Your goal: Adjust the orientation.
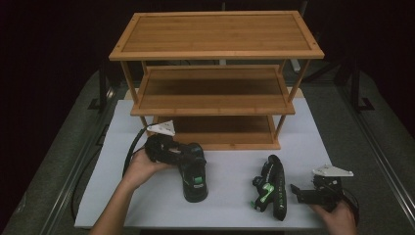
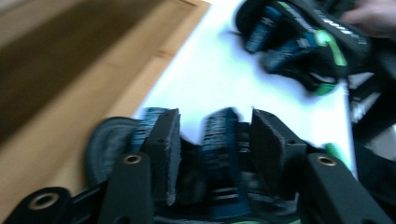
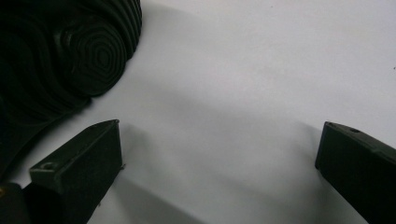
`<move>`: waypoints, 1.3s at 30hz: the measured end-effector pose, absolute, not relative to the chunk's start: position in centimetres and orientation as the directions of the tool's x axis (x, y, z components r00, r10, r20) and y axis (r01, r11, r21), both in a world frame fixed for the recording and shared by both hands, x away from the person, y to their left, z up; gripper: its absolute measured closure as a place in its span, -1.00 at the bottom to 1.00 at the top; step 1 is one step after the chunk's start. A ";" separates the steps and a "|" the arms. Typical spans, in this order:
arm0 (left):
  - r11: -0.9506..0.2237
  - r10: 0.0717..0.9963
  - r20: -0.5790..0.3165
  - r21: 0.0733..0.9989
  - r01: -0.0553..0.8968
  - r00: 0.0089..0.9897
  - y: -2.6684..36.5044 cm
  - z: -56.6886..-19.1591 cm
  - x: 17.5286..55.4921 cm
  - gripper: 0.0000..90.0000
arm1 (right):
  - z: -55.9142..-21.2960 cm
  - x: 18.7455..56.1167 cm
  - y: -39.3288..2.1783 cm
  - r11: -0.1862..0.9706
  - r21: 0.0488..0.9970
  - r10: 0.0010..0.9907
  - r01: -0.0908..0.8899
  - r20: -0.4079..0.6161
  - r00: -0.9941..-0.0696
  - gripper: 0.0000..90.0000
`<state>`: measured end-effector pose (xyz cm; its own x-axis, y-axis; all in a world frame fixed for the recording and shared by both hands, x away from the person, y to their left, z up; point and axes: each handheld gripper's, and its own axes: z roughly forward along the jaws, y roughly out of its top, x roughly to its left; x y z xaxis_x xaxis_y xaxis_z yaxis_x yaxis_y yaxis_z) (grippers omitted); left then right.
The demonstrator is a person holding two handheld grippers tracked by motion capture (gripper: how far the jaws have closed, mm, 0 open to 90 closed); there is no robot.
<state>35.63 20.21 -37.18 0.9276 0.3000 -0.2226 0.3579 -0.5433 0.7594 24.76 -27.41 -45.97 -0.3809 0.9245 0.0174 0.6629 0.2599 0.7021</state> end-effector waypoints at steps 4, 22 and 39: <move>-0.596 0.303 -0.207 0.721 0.354 0.930 18.8 -37.9 35.3 0.14 | -46.0 24.8 -27.4 0.260 0.702 0.925 0.663 0.017 -0.381 -1.00; -0.597 0.285 -0.162 0.742 0.307 0.945 18.4 -39.0 34.8 0.16 | -46.0 24.8 -27.4 0.261 0.700 0.924 0.664 0.017 -0.382 -1.00; -0.534 0.481 -0.116 0.748 0.395 0.869 25.9 -39.0 30.7 -0.49 | -45.9 24.8 -27.5 0.259 0.699 0.924 0.666 0.021 -0.382 -1.00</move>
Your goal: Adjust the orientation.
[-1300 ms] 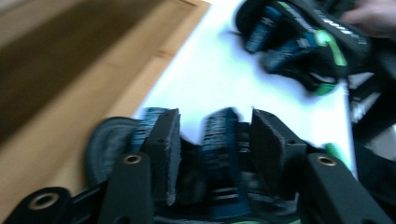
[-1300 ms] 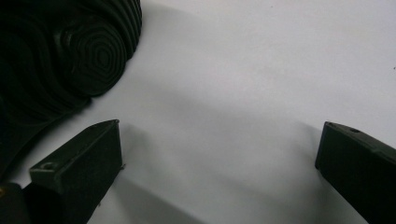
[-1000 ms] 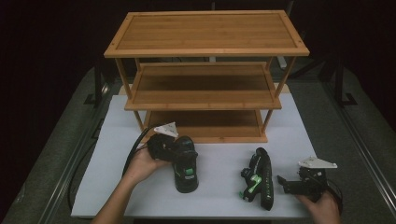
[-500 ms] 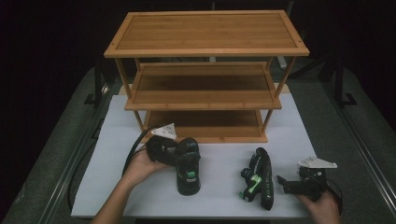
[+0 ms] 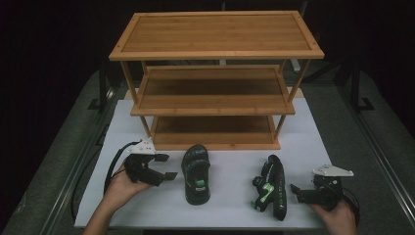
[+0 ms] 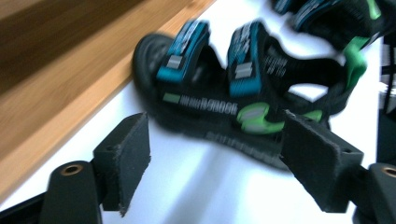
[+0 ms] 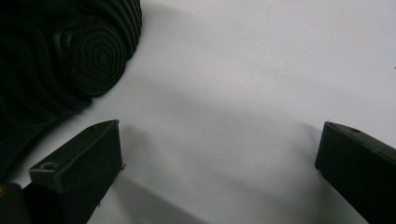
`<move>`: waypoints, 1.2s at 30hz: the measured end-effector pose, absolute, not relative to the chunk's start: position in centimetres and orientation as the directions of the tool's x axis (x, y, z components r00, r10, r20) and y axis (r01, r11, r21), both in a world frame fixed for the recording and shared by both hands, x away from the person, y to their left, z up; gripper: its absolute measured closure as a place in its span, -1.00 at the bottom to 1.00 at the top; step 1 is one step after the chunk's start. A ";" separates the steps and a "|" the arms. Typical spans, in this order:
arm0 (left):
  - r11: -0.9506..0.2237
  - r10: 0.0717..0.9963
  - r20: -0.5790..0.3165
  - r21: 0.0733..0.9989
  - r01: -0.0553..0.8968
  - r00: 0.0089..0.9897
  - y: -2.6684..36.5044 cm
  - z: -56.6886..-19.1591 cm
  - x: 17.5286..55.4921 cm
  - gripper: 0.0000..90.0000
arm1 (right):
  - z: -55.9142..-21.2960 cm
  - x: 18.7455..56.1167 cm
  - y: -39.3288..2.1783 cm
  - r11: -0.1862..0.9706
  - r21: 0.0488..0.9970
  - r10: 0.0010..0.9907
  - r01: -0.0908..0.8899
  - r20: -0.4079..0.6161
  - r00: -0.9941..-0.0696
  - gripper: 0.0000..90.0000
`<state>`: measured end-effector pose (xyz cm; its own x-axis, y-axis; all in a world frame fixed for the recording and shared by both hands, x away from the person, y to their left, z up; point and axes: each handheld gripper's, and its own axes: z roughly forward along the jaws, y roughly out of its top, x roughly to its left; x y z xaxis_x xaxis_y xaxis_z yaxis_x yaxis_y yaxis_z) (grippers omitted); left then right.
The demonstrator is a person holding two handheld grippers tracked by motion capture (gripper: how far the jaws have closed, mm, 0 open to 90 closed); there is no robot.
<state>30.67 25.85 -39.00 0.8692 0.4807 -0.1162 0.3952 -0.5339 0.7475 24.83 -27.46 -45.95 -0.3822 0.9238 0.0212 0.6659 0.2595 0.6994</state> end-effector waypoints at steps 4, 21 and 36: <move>-0.534 0.531 -0.098 0.732 0.423 0.842 27.2 -39.9 29.7 -0.61 | -45.9 24.8 -27.5 0.258 0.701 0.923 0.665 0.024 -0.383 -1.00; -0.524 0.693 0.008 0.692 0.497 0.721 31.3 -45.3 27.7 -1.00 | -44.4 23.7 -28.1 0.256 0.729 0.908 0.635 0.044 -0.417 0.11; -0.527 0.692 0.009 0.690 0.497 0.721 31.3 -45.3 27.8 -1.00 | -38.6 23.6 -26.3 0.296 0.805 0.749 0.515 0.138 -0.648 0.99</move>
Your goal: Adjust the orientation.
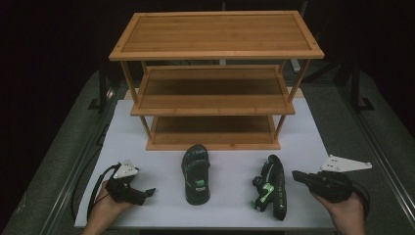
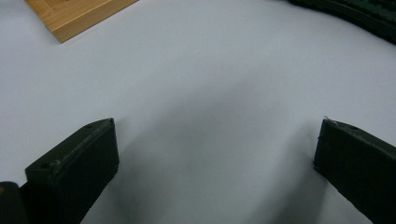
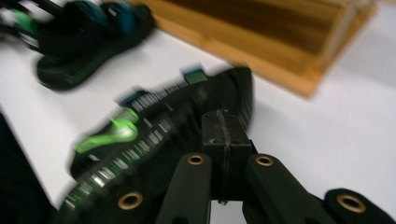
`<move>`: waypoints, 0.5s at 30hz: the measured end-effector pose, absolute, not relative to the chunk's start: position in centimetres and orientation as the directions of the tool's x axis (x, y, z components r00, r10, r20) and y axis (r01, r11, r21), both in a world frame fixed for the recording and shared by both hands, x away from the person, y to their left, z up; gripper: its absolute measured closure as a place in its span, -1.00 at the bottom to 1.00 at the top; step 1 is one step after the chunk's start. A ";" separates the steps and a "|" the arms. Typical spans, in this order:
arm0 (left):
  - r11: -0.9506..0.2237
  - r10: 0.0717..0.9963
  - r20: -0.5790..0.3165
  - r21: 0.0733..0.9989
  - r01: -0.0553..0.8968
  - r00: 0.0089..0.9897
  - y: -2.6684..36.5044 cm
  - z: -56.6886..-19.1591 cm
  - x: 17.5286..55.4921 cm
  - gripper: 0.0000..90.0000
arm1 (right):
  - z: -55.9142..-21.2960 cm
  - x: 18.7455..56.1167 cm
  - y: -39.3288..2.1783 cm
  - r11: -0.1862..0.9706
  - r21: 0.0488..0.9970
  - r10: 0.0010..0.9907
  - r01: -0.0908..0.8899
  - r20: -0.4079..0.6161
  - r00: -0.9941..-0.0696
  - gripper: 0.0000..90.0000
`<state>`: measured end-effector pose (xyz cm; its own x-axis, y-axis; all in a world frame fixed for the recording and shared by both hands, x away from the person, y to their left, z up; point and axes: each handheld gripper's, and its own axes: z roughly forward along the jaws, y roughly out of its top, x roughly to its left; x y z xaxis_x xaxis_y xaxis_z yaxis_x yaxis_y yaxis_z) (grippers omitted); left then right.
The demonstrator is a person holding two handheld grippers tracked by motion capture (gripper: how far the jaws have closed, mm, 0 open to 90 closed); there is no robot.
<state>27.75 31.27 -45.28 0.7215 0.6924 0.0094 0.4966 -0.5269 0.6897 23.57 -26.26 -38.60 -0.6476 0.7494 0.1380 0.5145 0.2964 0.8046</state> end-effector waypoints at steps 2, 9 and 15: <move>-0.527 0.692 0.011 0.690 0.495 0.722 31.3 -45.3 27.8 -1.00 | -37.8 23.8 -25.7 0.315 0.811 0.722 0.493 0.133 -0.679 0.99; -0.525 0.692 0.006 0.689 0.499 0.722 31.3 -45.3 27.8 -1.00 | -37.5 24.1 -23.6 0.355 0.806 0.680 0.474 0.125 -0.722 0.99; -0.524 0.693 0.004 0.689 0.500 0.721 31.3 -45.3 27.8 -1.00 | -38.3 24.0 -23.0 0.379 0.788 0.679 0.485 0.120 -0.725 0.99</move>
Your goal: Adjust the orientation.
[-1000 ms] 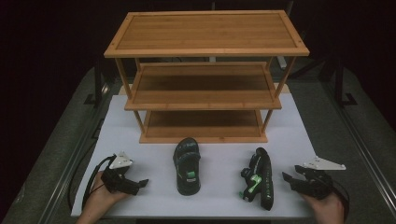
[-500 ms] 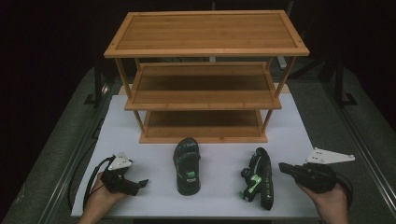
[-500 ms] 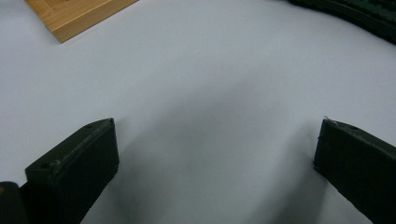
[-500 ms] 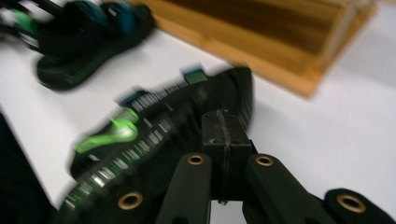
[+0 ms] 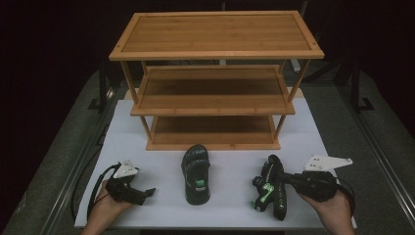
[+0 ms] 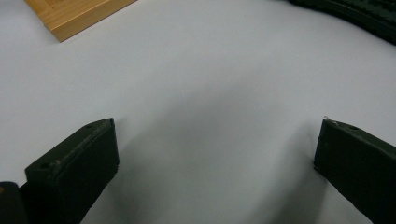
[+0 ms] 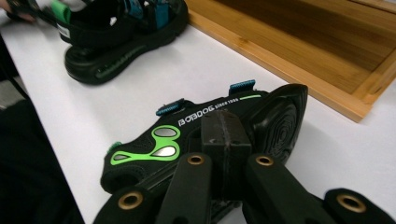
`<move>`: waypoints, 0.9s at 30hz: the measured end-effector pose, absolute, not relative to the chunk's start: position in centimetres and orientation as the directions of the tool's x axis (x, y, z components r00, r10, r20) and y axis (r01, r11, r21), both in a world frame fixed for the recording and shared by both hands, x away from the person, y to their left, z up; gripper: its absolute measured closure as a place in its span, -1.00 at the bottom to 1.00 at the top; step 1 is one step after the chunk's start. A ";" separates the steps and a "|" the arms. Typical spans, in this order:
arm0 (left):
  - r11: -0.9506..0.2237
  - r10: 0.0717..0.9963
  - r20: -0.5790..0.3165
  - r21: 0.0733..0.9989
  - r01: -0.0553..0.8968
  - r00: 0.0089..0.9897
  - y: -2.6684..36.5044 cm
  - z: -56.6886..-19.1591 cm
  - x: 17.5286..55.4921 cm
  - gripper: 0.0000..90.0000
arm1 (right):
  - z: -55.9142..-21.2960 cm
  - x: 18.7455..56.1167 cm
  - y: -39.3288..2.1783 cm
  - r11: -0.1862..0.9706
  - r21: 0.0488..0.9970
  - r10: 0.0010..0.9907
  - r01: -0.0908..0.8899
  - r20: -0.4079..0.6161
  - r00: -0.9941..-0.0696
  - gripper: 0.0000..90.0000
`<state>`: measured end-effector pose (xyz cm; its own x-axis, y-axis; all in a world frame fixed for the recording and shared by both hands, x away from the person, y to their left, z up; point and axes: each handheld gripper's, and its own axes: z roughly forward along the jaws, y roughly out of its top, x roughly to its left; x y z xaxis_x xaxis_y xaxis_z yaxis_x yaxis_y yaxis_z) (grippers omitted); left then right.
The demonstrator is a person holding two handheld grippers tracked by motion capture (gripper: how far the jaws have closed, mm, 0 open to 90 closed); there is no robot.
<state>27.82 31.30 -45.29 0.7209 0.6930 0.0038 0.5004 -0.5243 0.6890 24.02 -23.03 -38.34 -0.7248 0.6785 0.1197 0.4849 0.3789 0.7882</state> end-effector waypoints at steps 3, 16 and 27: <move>-0.524 0.693 0.003 0.689 0.501 0.721 31.3 -45.3 27.8 -1.00 | -38.3 23.9 -23.0 0.392 0.784 0.685 0.482 0.101 -0.722 0.99; -0.524 0.693 0.002 0.689 0.501 0.721 31.3 -45.3 27.8 -1.00 | -38.5 23.1 -25.2 0.337 0.797 0.722 0.500 0.122 -0.681 0.99; -0.525 0.693 0.003 0.688 0.501 0.721 31.3 -45.3 27.8 -1.00 | -39.4 22.6 -28.2 0.280 0.793 0.754 0.542 0.168 -0.635 0.99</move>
